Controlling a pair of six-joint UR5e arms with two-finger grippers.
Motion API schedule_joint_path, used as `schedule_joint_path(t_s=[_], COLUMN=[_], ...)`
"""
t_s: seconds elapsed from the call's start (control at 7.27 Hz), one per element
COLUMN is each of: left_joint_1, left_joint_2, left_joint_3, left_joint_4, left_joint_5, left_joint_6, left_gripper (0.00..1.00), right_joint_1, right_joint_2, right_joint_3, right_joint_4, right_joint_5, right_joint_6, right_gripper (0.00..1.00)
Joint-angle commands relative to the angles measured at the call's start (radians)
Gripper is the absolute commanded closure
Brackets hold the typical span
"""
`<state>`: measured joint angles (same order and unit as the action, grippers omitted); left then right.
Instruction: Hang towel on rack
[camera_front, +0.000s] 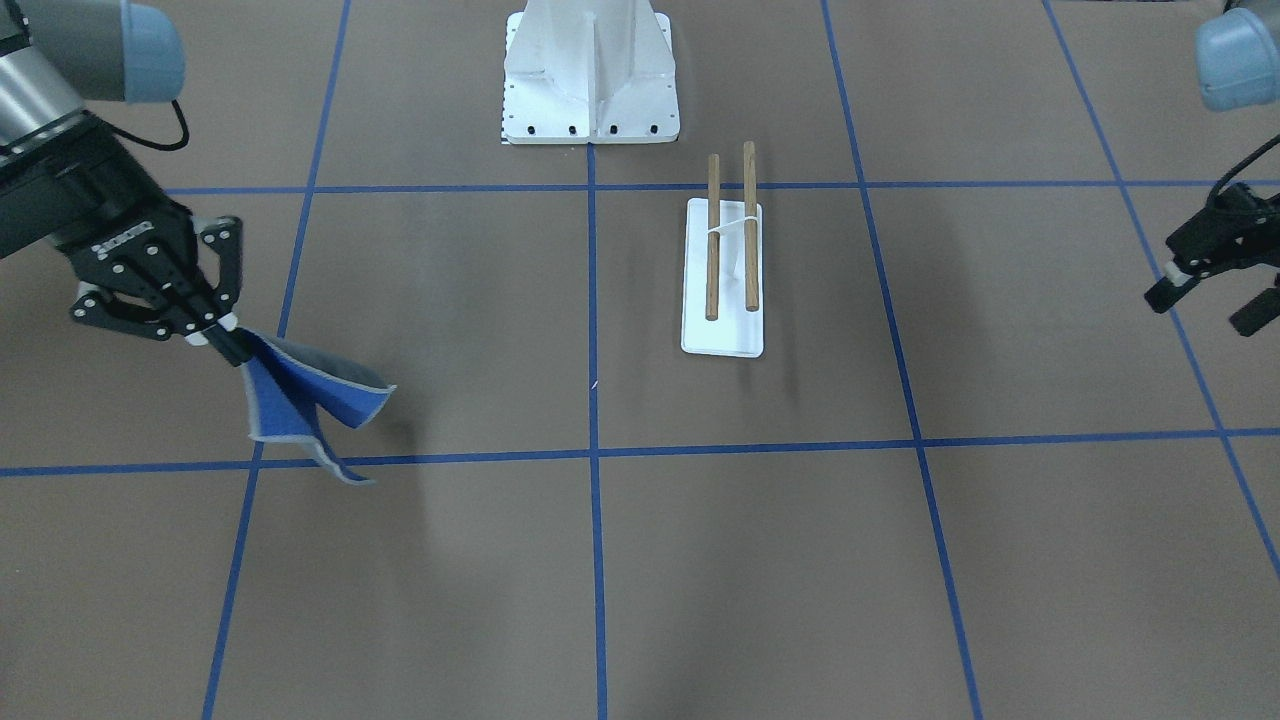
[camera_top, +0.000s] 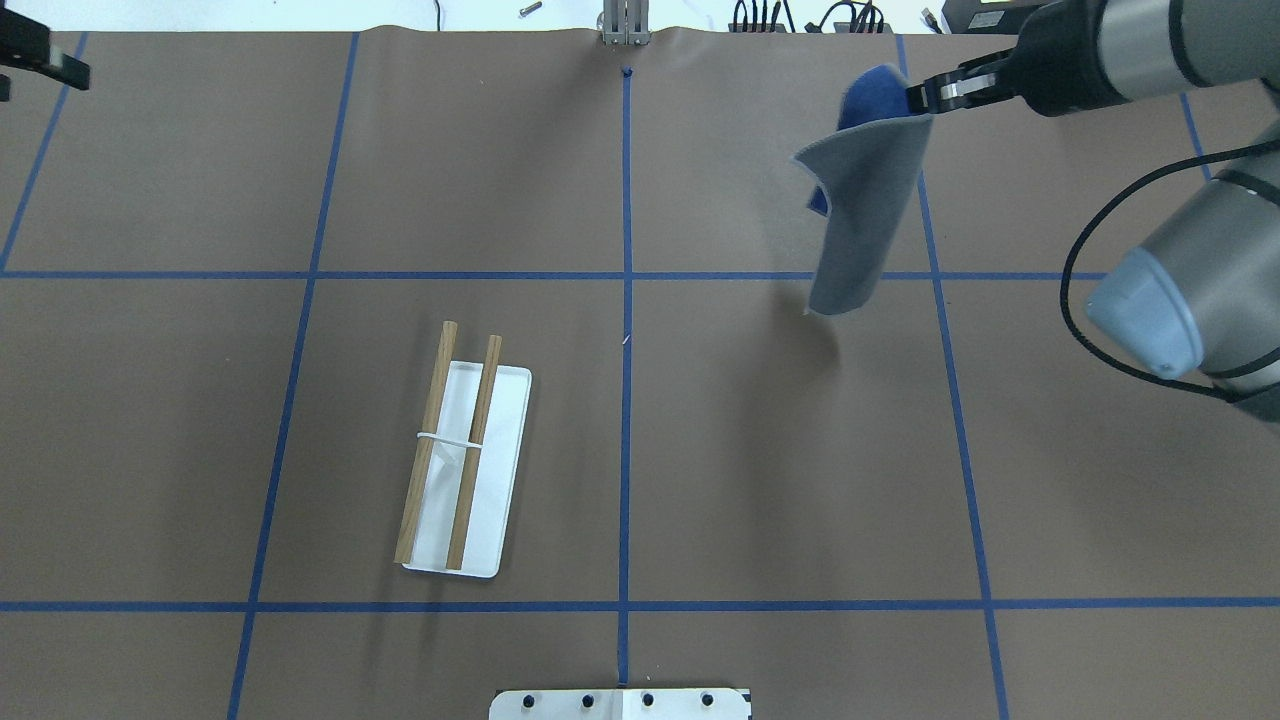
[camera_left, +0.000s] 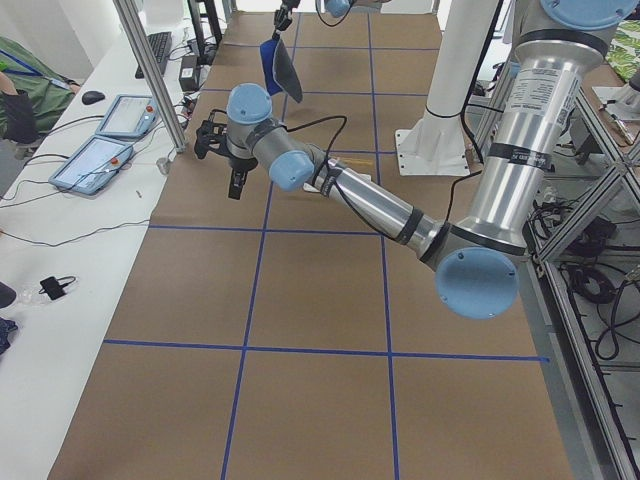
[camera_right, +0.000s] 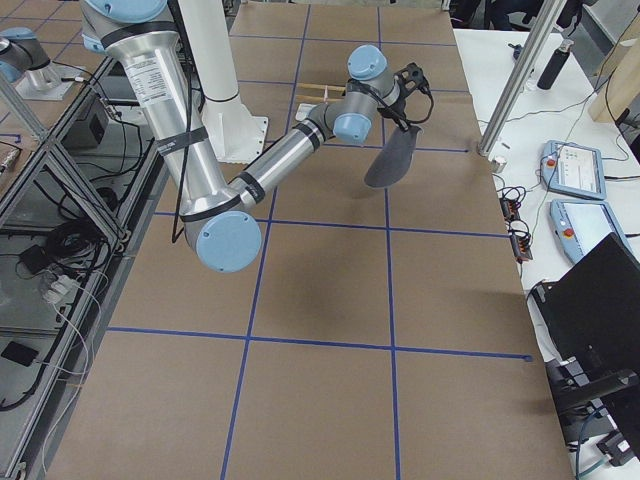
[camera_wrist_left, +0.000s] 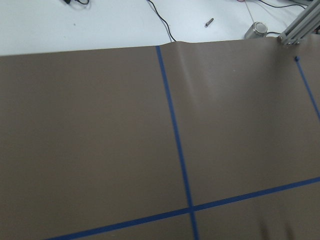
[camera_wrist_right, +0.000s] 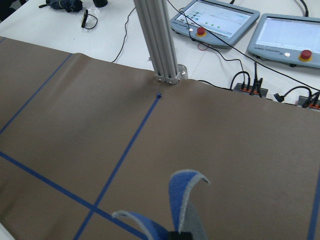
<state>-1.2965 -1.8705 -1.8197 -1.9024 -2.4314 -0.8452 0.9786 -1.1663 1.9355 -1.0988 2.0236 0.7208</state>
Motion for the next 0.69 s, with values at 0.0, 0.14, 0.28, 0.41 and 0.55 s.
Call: schedule_joint_path(t_s=[0.0, 0.14, 0.28, 0.41, 0.55], left_joint_1=[0.135, 0.175, 0.243, 0.320, 0.363], left_joint_2=[-0.116, -0.171, -0.214, -0.248, -0.280], left_joint_3=[0.007, 0.008, 0.007, 0.013, 0.013], left_joint_4=[-0.073, -0.079, -0.081, -0.081, -0.079], left_joint_5=[0.008, 0.020, 0.102, 0.159, 0.202], left_joint_6=[-0.477, -0.621, -0.720, -0.762, -0.809], left_gripper=[0.01, 0.01, 0.01, 0.01, 0.02], right_joint_1=[-0.166, -0.243, -0.289, -0.320, -0.366], right_joint_2=[0.069, 0.086, 0.109, 0.122, 0.144], right_joint_3=[0.036, 0.036, 0.036, 0.036, 0.034], right_joint_4=[-0.023, -0.024, -0.026, -0.035, -0.039], right_joint_5=[-0.188, -0.300, -0.353, -0.380, -0.434], right_joint_6=[0.002, 0.002, 0.002, 0.002, 0.002], right_gripper=[1.00, 1.00, 1.00, 1.00, 1.00])
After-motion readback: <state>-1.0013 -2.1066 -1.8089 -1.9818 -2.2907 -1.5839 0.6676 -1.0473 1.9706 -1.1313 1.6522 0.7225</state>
